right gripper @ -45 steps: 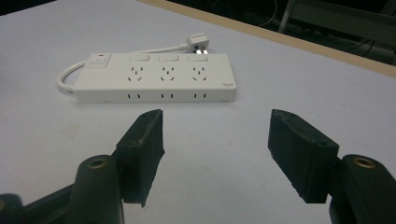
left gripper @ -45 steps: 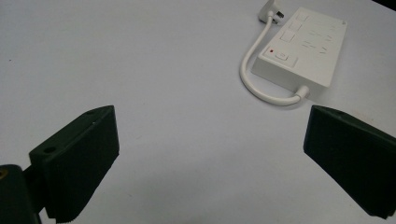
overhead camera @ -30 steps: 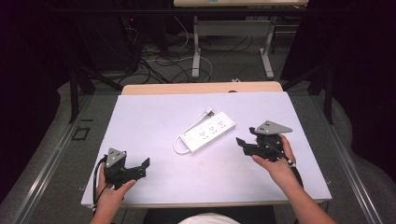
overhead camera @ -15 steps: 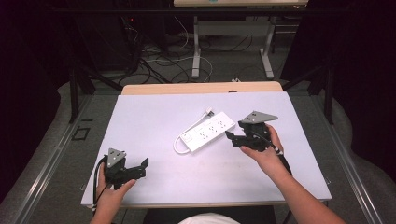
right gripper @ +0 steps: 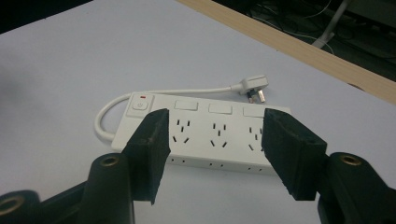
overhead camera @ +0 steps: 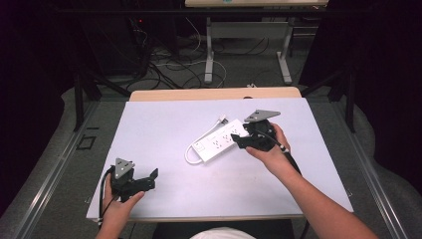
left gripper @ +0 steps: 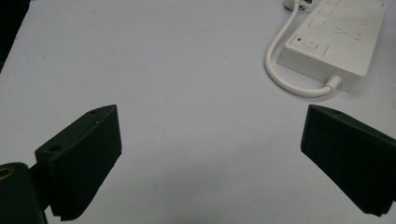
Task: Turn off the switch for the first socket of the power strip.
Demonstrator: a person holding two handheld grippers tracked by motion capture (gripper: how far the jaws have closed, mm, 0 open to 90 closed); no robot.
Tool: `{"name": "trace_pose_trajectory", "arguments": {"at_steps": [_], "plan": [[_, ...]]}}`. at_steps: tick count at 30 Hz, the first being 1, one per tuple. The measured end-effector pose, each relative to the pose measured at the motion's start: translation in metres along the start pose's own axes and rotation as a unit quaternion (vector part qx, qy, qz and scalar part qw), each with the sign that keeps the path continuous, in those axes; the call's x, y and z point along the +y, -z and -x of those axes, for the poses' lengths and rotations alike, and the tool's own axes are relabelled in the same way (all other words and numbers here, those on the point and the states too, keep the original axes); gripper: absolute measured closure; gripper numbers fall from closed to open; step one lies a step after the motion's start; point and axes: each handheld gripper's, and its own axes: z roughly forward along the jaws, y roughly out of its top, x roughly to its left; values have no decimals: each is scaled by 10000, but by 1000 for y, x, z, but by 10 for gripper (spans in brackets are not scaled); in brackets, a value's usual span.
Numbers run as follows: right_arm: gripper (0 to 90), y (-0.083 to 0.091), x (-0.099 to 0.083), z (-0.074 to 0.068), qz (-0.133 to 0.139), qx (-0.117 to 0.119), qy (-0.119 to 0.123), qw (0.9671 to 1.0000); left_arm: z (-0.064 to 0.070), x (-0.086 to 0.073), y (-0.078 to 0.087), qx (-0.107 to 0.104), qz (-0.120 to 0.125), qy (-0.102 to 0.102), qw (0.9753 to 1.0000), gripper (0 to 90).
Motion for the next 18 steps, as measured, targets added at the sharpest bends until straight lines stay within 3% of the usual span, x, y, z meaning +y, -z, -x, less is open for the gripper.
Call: {"name": "trace_pose_trajectory", "arguments": {"at_steps": [18], "plan": [[574, -22, 29, 6, -185, 94, -104, 9997, 0, 0, 0, -6, 23, -20, 10000, 53]]}}
